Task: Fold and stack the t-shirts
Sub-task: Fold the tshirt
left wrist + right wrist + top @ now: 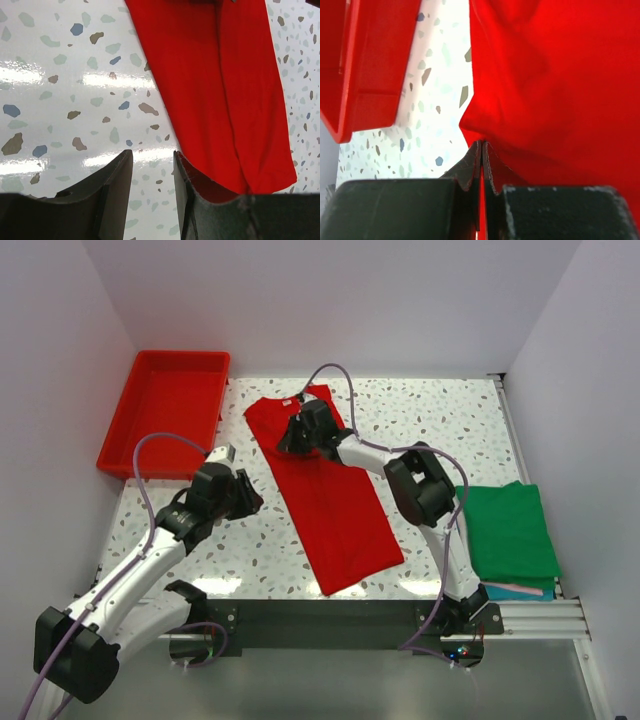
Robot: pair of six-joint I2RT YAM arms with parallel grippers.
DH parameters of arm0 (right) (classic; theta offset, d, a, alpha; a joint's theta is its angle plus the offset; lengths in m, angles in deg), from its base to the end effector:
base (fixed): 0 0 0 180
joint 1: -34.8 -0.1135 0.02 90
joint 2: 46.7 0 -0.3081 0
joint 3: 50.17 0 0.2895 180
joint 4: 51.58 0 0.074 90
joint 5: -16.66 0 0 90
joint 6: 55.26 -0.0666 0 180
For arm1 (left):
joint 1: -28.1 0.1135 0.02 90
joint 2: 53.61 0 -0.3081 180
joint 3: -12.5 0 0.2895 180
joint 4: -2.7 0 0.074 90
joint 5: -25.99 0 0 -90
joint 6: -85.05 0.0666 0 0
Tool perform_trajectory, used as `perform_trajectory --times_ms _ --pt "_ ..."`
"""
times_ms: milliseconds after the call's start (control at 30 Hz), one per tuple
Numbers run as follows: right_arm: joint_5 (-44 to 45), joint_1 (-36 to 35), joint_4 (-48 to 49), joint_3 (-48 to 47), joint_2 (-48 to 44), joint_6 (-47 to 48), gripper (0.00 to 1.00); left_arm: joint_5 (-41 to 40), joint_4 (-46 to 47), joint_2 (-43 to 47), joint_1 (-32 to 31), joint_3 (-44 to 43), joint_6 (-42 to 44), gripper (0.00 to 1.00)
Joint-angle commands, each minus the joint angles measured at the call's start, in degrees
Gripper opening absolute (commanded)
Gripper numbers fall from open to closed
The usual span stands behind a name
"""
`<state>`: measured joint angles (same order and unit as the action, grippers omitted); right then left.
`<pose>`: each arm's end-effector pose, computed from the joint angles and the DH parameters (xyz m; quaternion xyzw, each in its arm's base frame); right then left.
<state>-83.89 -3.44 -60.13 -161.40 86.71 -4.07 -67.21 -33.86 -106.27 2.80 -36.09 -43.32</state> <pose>0.4792 0.3931 0.1568 -0.0412 0.8657 0.3692 0.3354 0.2082 -0.0943 0.2464 -0.1150 0.9010 -0.1986 0.3680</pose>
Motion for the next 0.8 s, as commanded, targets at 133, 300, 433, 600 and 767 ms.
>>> perform_trajectory --times_ms 133,300,433,600,767 --pt "-0.88 -0.26 5.63 2.41 -6.4 1.1 0.0 0.21 3.07 0.9 -0.28 1.29 -0.21 0.43" --pt "-1.67 -0.43 6.16 3.55 -6.49 1.01 0.0 0.21 3.68 0.72 -0.28 1.73 -0.39 0.43" --pt "-1.32 -0.52 6.34 4.69 -6.66 1.19 0.0 0.3 4.38 0.28 -0.28 2.52 -0.74 0.43" --pt "-0.35 -0.52 5.98 6.62 -7.89 2.15 0.0 0.21 5.79 -0.16 -0.28 3.66 -2.23 0.43" --pt "-0.18 -0.52 4.41 6.89 -9.91 3.3 0.34 0.21 7.55 -1.3 -0.28 4.72 -4.6 0.48"
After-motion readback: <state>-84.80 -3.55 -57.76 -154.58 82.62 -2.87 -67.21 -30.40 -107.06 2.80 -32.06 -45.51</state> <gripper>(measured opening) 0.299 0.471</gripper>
